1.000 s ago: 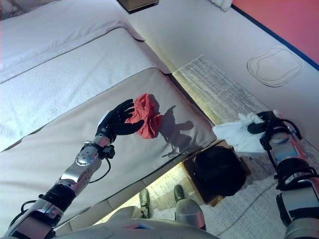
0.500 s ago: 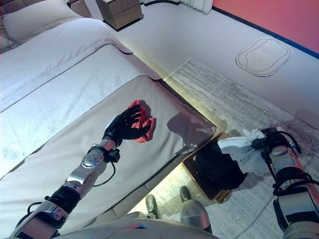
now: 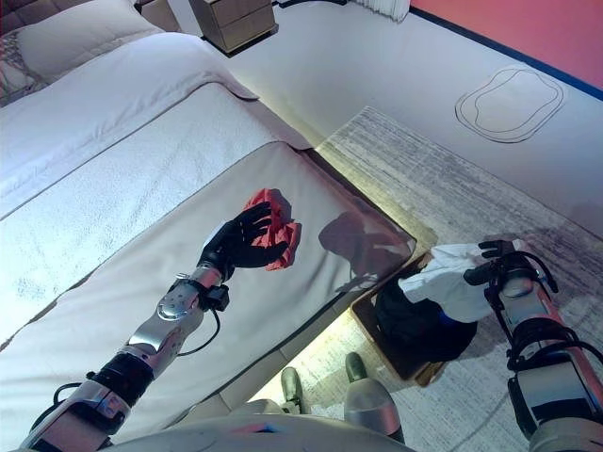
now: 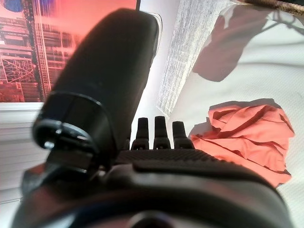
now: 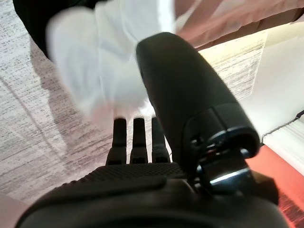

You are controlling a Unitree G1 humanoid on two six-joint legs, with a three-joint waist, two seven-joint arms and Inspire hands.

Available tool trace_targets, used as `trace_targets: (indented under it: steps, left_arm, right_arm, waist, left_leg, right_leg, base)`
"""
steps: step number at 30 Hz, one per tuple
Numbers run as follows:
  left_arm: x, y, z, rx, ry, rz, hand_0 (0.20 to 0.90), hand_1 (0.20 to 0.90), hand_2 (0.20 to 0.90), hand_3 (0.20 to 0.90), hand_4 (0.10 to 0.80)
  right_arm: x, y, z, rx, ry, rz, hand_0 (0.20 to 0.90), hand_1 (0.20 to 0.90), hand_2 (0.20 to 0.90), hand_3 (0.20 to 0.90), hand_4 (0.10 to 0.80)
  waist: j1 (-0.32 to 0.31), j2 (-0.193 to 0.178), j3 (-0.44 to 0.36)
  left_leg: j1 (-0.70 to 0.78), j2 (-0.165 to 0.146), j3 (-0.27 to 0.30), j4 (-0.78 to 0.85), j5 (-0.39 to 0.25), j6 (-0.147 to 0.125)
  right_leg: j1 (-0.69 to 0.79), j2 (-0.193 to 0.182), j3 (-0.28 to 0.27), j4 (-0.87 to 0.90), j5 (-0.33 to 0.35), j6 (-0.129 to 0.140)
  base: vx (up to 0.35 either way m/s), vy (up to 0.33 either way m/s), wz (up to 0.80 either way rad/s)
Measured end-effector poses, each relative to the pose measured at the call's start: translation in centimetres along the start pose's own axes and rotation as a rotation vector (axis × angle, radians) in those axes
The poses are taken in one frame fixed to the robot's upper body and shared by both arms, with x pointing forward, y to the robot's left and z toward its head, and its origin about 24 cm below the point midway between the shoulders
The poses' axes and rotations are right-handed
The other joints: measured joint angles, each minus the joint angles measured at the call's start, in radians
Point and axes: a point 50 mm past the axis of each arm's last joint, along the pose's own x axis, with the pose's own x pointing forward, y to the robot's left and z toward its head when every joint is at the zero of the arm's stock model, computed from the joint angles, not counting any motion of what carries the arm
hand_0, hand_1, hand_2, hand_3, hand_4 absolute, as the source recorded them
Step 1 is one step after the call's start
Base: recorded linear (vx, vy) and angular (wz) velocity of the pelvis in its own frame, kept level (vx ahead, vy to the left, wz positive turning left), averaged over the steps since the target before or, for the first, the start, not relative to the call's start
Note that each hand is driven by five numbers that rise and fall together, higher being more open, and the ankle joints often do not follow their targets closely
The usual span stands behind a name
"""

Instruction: Pick up the clothes from the bed and place them into the basket

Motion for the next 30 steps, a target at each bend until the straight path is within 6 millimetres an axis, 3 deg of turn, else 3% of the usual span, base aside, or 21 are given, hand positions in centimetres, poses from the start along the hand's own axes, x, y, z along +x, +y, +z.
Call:
trace_targets:
  steps: [11,15,18,24,30]
  left_arm:
    - [0.0,0.0,0.0,0.0,0.0,-0.001,0.9,0.9,0.9,0.9,0.8]
    - [0.0,0.0,0.0,0.0,0.001,0.002,0.9,0.9,0.9,0.9,0.8]
    - [0.0,0.1,0.0,-0.002,0.0,0.016,0.9,0.9,0.9,0.9,0.8]
    - [0.0,-0.1,-0.2,-0.016,0.001,0.053,0.9,0.9,0.9,0.9,0.8]
    - [-0.2,-0.2,-0.6,-0.019,0.006,0.079,0.9,0.9,0.9,0.9,0.8]
  right_arm:
    - [-0.1,0.3,-1.5,-0.087,0.067,0.041,0.9,0.9,0.9,0.9,0.8]
    - [-0.1,0.4,-1.1,-0.103,0.051,0.024,0.9,0.9,0.9,0.9,0.8]
    - [-0.2,0.3,1.1,-0.108,-0.038,-0.033,0.9,0.9,0.9,0.9,0.8]
    - [-0.8,-0.5,8.0,-0.137,-0.273,-0.142,0.9,0.9,0.9,0.9,0.8]
    - [-1.4,-1.7,13.3,-0.211,-0.415,-0.209,0.9,0.9,0.9,0.9,0.8]
  waist:
    - [0.019,0.0,0.0]
    - [0.026,0.0,0.0]
    - [0.029,0.0,0.0]
    - [0.056,0.001,0.001]
    - [0.153,0.019,0.012]
  left_leg:
    - [0.0,0.0,-0.006,0.0,0.0,0.0]
    - [0.005,0.0,-0.011,0.0,0.0,0.0]
    - [0.005,0.0,-0.027,-0.001,0.003,-0.004]
    - [-0.019,0.0,-0.077,0.0,0.021,-0.018]
    - [-0.066,-0.002,-0.145,0.001,0.048,-0.025]
  right_leg:
    - [0.004,0.0,-0.006,0.0,0.0,0.0]
    - [0.013,0.0,-0.011,0.0,0.0,0.0]
    - [0.018,0.0,-0.023,0.0,0.0,0.0]
    - [0.012,0.0,-0.066,-0.001,0.0,0.0]
    - [-0.005,-0.002,-0.14,-0.001,-0.001,-0.001]
  base:
    - [0.007,-0.001,0.01]
    - [0.042,-0.008,0.04]
    - [0.012,0.0,0.12]
    - [0.0,-0.003,0.23]
    - [-0.004,0.003,0.35]
